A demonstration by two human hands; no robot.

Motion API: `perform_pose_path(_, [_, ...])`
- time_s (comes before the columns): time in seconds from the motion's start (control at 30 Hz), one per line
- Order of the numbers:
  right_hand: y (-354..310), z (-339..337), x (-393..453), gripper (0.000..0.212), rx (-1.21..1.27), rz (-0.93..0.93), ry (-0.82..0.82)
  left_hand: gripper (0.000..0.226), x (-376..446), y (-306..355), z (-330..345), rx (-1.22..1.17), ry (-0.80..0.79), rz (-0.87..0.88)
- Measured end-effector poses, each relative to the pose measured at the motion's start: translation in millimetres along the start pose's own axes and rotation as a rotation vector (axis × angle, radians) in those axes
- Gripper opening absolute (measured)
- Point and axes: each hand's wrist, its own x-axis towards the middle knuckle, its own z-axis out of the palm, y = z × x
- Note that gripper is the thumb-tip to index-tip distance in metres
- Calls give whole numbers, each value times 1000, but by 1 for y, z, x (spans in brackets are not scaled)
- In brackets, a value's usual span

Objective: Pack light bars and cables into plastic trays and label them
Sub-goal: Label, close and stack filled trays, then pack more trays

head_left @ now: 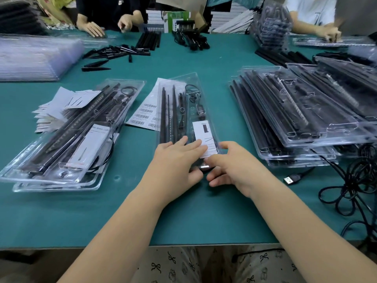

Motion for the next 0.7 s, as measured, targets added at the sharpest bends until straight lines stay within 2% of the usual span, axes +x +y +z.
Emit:
perform_pose_path(0.1, [-5,-2,1,26,17,22,-47,41,1,2,0,-3,37,6])
perform_pose_path(0.17, [-6,0,1,14,44,20,-21,41,3,3,0,7,58,11])
perform_pose_path(0.33, [-1,5,3,36,60,-3,43,41,3,3,0,13,33,6])
perform_pose_path(0.5, [-2,5,4,49,111,-6,71,40,5,4,0,21,35,5])
perform_pose_path(0.7, [-2,5,6,43,172,-9,95,39,5,3,5,11,46,5])
